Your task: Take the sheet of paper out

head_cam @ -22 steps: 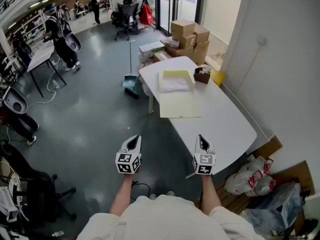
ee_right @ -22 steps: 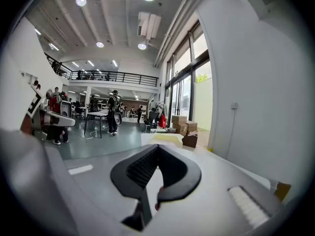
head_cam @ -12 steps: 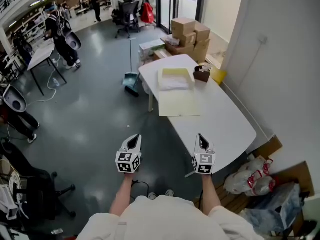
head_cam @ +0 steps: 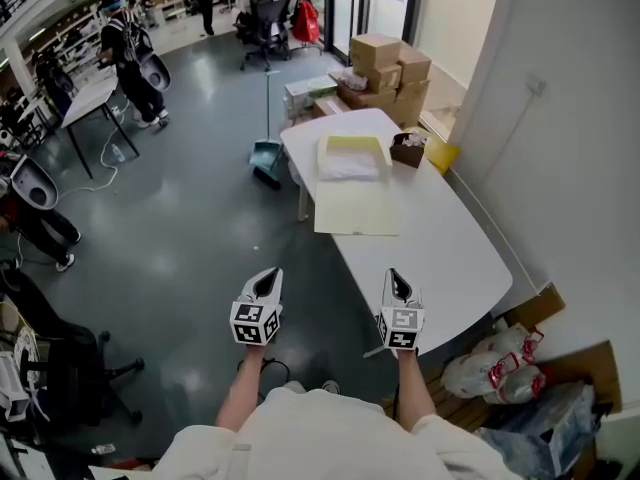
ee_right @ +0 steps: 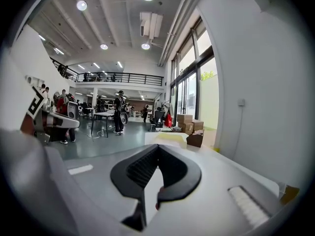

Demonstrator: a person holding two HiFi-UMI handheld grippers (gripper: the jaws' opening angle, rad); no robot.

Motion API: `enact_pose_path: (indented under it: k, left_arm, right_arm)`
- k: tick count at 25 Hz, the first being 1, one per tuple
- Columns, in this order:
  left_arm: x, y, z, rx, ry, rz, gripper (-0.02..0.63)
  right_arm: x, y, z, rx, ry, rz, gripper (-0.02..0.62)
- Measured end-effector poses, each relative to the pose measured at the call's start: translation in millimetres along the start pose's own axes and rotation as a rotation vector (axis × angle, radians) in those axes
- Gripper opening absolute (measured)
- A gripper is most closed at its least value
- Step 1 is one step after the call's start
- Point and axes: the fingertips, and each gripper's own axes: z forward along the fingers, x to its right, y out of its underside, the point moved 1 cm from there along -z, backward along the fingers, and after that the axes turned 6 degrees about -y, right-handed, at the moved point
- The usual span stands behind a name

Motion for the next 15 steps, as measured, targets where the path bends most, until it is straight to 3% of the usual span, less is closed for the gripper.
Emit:
enact_pose_path:
  k: [15]
  left_arm:
    - [-20.8, 4.5, 40.0, -0.021, -0.019, -0.015, 0.002]
  right_arm:
    - [-1.6, 2.6, 56.4, -0.021, -0.054, 0.001, 0.0]
